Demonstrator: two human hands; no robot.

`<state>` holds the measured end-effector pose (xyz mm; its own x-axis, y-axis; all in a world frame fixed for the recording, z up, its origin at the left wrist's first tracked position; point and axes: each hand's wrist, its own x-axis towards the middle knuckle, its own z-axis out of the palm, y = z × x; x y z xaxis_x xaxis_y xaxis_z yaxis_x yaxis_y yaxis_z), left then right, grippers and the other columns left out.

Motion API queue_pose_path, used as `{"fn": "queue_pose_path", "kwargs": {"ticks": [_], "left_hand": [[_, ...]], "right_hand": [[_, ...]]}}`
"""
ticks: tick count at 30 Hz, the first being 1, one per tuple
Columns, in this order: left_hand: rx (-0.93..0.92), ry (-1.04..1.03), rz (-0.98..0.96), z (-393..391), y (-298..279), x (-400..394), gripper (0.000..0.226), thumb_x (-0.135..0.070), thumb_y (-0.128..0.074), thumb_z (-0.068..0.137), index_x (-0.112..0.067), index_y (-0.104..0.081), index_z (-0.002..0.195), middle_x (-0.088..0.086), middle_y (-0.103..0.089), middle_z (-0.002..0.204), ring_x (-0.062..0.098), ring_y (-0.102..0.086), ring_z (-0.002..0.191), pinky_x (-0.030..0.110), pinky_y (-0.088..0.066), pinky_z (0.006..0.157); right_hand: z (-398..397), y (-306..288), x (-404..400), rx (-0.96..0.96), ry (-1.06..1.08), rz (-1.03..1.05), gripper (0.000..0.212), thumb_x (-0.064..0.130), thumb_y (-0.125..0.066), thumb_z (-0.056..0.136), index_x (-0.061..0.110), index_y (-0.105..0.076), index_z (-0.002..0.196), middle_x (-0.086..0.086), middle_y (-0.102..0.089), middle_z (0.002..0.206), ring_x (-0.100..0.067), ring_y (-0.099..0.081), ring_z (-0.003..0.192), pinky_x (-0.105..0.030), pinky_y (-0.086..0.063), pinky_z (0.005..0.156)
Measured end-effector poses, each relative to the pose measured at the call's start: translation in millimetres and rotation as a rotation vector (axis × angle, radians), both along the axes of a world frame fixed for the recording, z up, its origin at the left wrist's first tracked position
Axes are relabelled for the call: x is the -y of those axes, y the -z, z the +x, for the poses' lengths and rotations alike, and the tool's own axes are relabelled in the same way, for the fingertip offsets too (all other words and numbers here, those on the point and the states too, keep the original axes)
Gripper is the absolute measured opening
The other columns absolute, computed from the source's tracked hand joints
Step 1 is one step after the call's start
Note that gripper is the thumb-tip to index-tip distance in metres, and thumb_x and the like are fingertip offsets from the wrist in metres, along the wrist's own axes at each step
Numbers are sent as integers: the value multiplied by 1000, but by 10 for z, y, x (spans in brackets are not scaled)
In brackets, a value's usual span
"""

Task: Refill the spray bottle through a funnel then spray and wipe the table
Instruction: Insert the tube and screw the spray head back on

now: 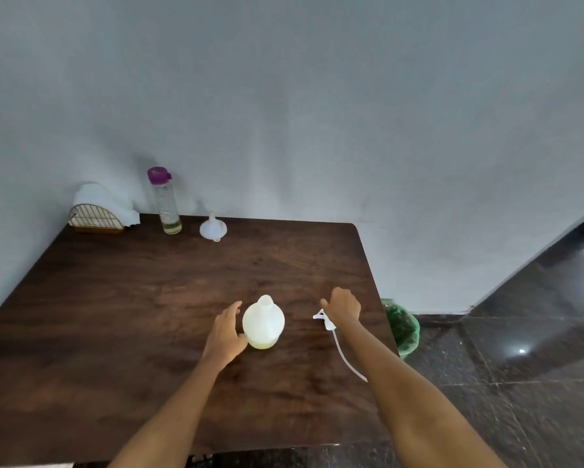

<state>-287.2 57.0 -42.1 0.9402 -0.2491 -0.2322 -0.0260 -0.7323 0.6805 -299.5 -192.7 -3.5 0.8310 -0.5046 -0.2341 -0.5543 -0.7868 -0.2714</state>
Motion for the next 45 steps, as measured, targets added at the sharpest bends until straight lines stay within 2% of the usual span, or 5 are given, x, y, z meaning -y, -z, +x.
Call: {"fn": "queue_pose_path", "kwargs": {"ticks": [10, 21, 31, 36, 45], "left_hand": [[121, -35, -101, -44, -157, 298, 86, -72, -44, 59, -14, -57, 121, 1, -59, 117, 22, -51, 114, 31, -41, 91], [58, 0, 30, 109, -275, 363, 49, -40, -69, 80, -12, -58, 118, 6, -63, 116, 26, -57, 109, 40, -47, 85], [-23, 13, 32, 61, -392, 367, 48, -36, -67, 82, -15, -55, 124, 8, -61, 122, 29, -56, 113, 36, -45, 85], [-24, 31, 81, 57, -413, 366, 48, -38, -65, 83, -19, -53, 125, 6, -61, 123, 27, -55, 116, 35, -45, 87], [-15, 16, 96, 50, -400, 373, 54, -39, -63, 85, -17, -48, 132, 6, -58, 128, 27, -53, 119, 36, -44, 91]], "right_hand": [[-157, 510, -89, -8, -50, 22, 20, 7, -58, 88, 10, -59, 107, -11, -54, 118, -28, -60, 107, -33, -49, 80], [152, 49, -188, 259, -66, 116, 33, 2, -57, 85, 0, -46, 116, -16, -64, 108, -34, -63, 102, -40, -53, 81], [385, -1135, -409, 829, 133, 759, 46, 9, -70, 81, 6, -47, 121, -10, -65, 107, -16, -61, 89, -26, -50, 82], [377, -1416, -308, 892, 212, 1136, 44, -2, -63, 85, -5, -48, 126, -14, -61, 101, -18, -61, 76, -20, -52, 69], [399, -1795, -369, 887, 113, 1124, 41, -3, -62, 85, -9, -50, 123, -9, -62, 81, -11, -64, 59, -24, -56, 61]]}}
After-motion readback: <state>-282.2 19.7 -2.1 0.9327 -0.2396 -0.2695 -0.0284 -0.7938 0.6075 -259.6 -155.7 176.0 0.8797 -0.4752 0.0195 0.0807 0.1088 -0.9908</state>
